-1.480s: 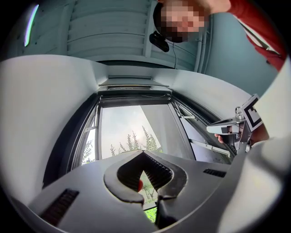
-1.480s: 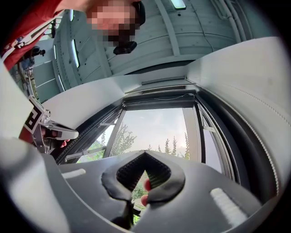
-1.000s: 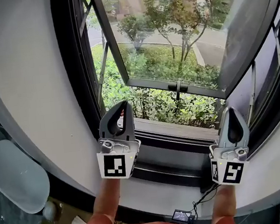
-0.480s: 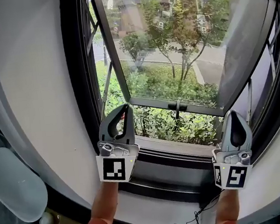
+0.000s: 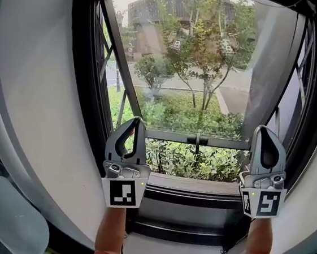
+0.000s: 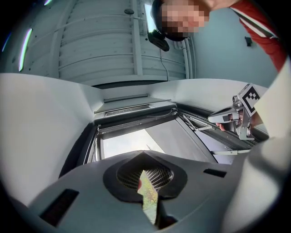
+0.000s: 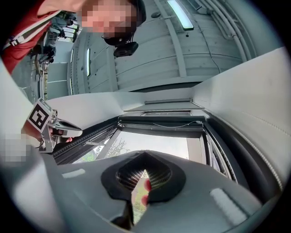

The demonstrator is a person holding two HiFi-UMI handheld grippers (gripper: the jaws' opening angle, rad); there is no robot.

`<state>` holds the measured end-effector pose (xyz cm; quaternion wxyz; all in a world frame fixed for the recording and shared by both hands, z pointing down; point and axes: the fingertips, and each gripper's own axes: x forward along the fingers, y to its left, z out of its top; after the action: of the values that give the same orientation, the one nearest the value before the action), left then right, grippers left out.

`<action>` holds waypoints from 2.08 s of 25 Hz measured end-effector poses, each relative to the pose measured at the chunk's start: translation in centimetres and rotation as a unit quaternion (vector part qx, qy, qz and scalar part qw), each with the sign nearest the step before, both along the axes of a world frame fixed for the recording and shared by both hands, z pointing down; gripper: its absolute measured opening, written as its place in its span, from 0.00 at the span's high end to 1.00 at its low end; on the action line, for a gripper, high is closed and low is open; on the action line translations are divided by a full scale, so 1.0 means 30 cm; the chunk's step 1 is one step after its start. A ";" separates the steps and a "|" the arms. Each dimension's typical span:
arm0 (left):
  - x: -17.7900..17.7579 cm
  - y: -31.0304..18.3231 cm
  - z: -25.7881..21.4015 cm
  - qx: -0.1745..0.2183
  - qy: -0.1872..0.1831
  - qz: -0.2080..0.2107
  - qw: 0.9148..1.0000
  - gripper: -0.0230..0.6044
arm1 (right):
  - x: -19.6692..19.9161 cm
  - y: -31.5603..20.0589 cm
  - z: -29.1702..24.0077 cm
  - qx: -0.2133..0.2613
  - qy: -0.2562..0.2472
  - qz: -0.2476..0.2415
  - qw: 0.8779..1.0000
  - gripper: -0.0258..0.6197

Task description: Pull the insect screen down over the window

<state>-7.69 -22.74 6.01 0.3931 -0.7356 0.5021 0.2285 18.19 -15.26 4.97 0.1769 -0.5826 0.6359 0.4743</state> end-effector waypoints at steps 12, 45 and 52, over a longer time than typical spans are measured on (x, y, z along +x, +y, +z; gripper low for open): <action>0.020 -0.022 -0.155 0.032 -0.030 -0.014 0.999 0.96 | -0.022 0.064 -0.210 0.070 0.030 0.025 0.997 0.94; 0.110 -0.005 -0.769 0.177 -0.173 -0.214 0.945 0.95 | -0.062 -0.095 -0.756 0.073 0.186 0.226 0.954 0.94; 0.149 -0.037 -0.849 0.204 -0.247 -0.281 0.905 0.95 | -0.021 -0.154 -0.859 0.049 0.238 0.315 0.917 0.94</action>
<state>-3.20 -23.84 -19.47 0.6942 -0.5009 0.5167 0.0170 17.57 -19.90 -20.81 -0.1099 -0.6135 0.4186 0.6605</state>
